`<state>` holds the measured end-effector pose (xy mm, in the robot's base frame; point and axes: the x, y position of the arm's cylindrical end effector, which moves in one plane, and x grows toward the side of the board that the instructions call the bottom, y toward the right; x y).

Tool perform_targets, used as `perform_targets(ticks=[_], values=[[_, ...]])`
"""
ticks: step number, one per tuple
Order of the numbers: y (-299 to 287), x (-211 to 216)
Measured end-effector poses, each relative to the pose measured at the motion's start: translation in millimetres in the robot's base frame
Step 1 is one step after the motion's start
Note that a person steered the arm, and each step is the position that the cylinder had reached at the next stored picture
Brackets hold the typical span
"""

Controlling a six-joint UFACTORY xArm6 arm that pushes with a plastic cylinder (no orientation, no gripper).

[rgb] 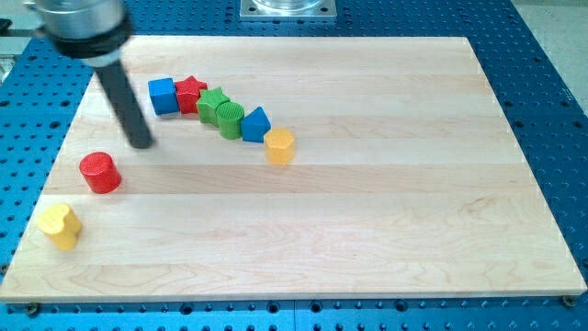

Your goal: Form a vertical line with the blue cube red circle and the yellow heart

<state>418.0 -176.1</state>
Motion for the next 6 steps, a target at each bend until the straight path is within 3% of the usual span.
perform_targets(ticks=[3,6], values=[[28,-123],[-7,-143]])
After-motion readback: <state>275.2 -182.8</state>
